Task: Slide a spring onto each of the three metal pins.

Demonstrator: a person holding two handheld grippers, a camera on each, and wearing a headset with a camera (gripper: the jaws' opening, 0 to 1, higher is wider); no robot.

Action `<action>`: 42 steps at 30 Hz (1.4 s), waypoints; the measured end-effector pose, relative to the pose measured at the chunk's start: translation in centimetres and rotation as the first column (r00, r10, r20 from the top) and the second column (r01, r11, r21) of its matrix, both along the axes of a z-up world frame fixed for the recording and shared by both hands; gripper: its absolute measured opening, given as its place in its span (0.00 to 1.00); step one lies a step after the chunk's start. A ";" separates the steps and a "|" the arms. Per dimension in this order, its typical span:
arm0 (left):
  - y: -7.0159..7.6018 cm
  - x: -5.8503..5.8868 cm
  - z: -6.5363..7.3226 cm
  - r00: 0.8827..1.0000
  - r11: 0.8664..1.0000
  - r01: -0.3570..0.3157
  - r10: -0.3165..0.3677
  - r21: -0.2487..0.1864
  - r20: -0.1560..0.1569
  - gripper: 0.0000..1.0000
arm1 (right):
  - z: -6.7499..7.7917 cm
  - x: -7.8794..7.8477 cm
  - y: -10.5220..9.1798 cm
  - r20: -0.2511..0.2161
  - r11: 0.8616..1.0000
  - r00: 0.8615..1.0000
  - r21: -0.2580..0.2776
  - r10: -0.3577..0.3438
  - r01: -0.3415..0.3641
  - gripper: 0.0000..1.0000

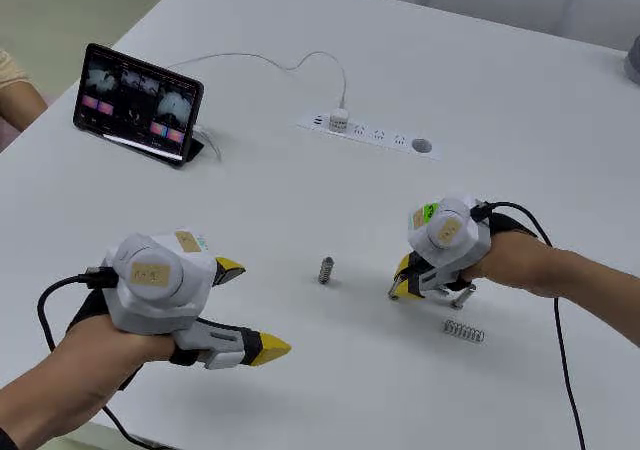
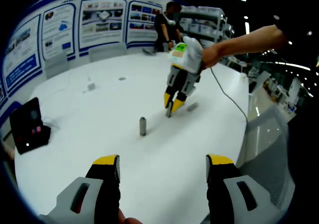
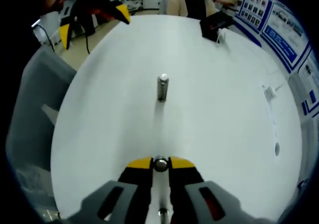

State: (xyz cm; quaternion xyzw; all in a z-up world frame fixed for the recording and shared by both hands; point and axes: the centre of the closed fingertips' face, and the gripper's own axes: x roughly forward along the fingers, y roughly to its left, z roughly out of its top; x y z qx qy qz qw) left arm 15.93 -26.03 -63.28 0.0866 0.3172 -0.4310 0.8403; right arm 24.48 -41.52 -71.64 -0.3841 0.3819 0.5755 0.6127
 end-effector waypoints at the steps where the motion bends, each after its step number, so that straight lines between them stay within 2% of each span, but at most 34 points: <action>1: -0.1 0.0 0.1 1.000 1.000 -0.001 0.001 -0.003 0.001 0.72 | 0.0 0.0 -0.1 0.000 1.000 1.000 -0.003 -0.006 0.006 0.16; 3: -0.1 0.1 0.2 1.000 1.000 -0.003 0.003 -0.008 0.003 0.72 | 0.0 -0.1 -0.3 -0.008 1.000 1.000 -0.010 -0.024 0.024 0.25; 6: -0.3 0.1 0.1 1.000 1.000 -0.005 0.005 -0.015 0.003 0.72 | 0.5 0.0 -0.2 -0.007 0.998 0.998 0.016 -0.056 0.056 0.29; 9: -0.6 0.1 0.2 1.000 1.000 0.001 -0.001 -0.020 0.003 0.72 | 0.8 0.3 -0.6 -0.004 0.995 0.995 0.021 -0.102 0.102 0.41; 18: -1.3 0.2 0.6 1.000 0.999 0.015 -0.015 -0.028 0.009 0.72 | 1.7 0.0 -1.9 0.013 0.985 0.985 0.034 -0.172 0.171 0.52; 22: -1.6 0.2 0.7 1.000 0.999 0.018 -0.018 -0.033 0.009 0.72 | 2.3 -0.4 -2.2 0.005 0.973 0.975 0.061 -0.224 0.223 0.56; 27: -1.9 0.2 0.8 1.000 0.999 0.021 -0.020 -0.040 0.006 0.72 | 3.1 -0.4 -2.7 0.005 0.949 0.955 0.107 -0.298 0.296 0.59; 36: -2.5 0.3 0.8 0.999 0.998 0.033 -0.032 -0.046 0.005 0.72 | 4.5 -0.1 -3.8 -0.015 0.883 0.902 0.199 -0.431 0.425 0.63; 42: -3.0 0.5 1.0 0.999 0.998 0.039 -0.039 -0.055 0.007 0.72 | 5.6 -0.1 -4.2 -0.015 0.852 0.879 0.235 -0.477 0.467 0.65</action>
